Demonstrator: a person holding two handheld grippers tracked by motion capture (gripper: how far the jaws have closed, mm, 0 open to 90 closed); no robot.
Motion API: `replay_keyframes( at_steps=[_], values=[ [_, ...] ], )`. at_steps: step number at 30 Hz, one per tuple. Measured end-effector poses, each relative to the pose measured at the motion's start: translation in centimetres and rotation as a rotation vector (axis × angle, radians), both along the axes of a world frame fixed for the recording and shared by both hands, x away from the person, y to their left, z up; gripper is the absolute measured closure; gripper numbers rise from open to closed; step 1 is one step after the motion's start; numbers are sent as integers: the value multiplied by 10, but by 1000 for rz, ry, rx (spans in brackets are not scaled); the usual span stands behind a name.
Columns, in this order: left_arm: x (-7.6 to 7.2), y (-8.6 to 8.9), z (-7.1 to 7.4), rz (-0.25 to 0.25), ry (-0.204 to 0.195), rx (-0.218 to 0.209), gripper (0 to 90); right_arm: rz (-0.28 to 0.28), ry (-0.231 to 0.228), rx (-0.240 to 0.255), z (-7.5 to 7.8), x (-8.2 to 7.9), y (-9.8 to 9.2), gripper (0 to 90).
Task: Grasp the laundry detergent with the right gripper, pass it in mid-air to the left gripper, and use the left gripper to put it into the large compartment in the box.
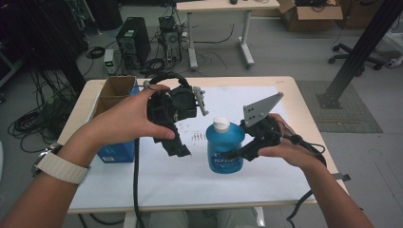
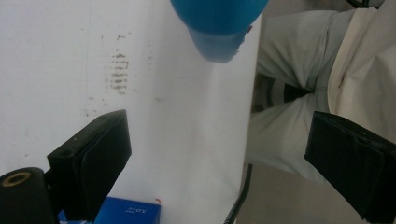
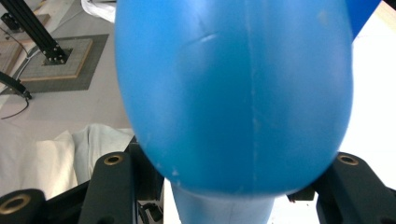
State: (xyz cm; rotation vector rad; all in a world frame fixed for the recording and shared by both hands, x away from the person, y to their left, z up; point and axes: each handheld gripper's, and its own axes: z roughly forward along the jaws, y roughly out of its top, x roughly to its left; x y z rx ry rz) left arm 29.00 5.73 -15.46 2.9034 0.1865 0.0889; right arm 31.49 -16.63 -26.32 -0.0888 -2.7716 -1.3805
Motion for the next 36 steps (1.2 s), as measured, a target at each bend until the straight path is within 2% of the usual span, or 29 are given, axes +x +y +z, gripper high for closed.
replay_keyframes(
  at_steps=[3, 11, 22, 36],
  values=[
    [0, -3, 1, -7, 9, 14, 74, 15, -5, -6, 0, -1, 6, 438],
    [1, -9, 0, -14, 17, 18, 65, 35, -10, -18, 0, -1, 19, 438],
    [0, -15, -1, -30, 18, 10, 63, 67, -15, -36, 2, -3, 34, 438],
    [3, -21, -4, -33, 24, 14, 61, 75, -17, -47, 1, -2, 46, 438]
  ],
)
